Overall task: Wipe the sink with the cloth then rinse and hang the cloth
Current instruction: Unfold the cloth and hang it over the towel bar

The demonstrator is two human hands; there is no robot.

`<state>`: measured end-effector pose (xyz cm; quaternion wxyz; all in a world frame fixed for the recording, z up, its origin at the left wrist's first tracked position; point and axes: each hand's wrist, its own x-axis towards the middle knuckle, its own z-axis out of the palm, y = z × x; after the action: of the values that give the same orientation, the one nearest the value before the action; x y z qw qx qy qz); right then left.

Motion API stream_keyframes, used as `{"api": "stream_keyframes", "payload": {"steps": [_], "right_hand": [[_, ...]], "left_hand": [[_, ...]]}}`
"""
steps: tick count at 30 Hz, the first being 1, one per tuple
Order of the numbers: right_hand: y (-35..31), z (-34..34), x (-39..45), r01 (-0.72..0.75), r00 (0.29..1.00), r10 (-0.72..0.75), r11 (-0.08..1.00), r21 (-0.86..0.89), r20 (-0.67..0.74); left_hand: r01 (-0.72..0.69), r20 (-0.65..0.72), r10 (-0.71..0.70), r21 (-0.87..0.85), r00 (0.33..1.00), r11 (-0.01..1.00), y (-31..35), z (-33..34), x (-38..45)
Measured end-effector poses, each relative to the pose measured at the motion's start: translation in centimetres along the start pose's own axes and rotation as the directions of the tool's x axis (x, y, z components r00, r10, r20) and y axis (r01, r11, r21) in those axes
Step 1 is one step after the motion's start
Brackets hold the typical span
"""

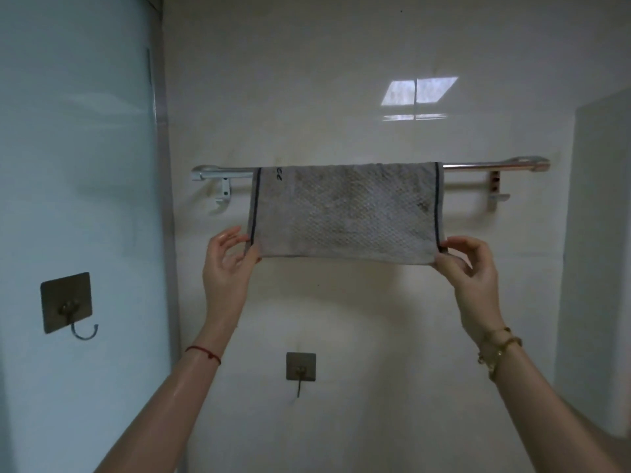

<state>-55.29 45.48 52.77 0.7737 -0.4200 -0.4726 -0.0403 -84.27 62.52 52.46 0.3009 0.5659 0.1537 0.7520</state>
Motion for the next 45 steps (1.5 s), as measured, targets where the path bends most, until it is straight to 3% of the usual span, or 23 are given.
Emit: {"api": "stream_keyframes", "payload": {"steps": [3,6,8,16,20,24,33,37,40,45], "right_hand": [[0.2,1.1,1.0,-0.033,0.993,0.029,0.999,-0.033,-0.116],[0.4,2.1,2.2,-0.085,0.986,0.085,0.996,0.005,-0.146],[0.3,2.5,2.7,-0.118,0.983,0.12,0.993,0.022,-0.137],[0.4,2.9,4.0,-0.211,0.977,0.212,0.973,-0.09,-0.006],[0.8,2.6,3.0,-0.167,0.986,0.168,0.977,-0.129,-0.003],[1.6,1.5,1.9,-0.177,0.984,0.175,0.975,-0.134,-0.028],[2.1,0.9,1.0,-0.212,0.972,0.218,0.975,0.071,-0.093],[2.1,1.4,0.6,-0.229,0.957,0.265,0.941,0.248,-0.121],[2.1,1.9,0.4,-0.207,0.955,0.254,0.941,0.268,-0.154],[2.1,2.6,0.2,-0.141,0.951,0.213,0.944,0.3,-0.223]], "left_hand": [[0.049,-0.082,-0.047,0.021,0.996,0.999,0.0,0.5,1.0],[0.231,-0.007,-0.231,0.003,0.973,0.973,-0.1,0.9,2.2],[0.281,0.045,-0.282,0.022,0.958,0.959,-0.3,0.9,2.7],[0.274,0.194,-0.285,0.079,0.939,0.958,-1.6,0.9,2.7],[0.3,0.103,-0.298,-0.004,0.949,0.954,-2.2,1.0,2.5],[0.341,0.114,-0.332,-0.077,0.936,0.937,-2.7,0.7,2.1],[0.395,0.142,-0.37,-0.263,0.918,0.88,-2.6,0.8,1.8],[0.414,0.151,-0.387,-0.266,0.91,0.87,-2.8,0.8,1.6],[0.436,0.193,-0.396,-0.258,0.898,0.862,-2.8,0.7,1.5],[0.322,0.13,-0.304,-0.142,0.944,0.936,-2.4,0.3,1.7]]}}
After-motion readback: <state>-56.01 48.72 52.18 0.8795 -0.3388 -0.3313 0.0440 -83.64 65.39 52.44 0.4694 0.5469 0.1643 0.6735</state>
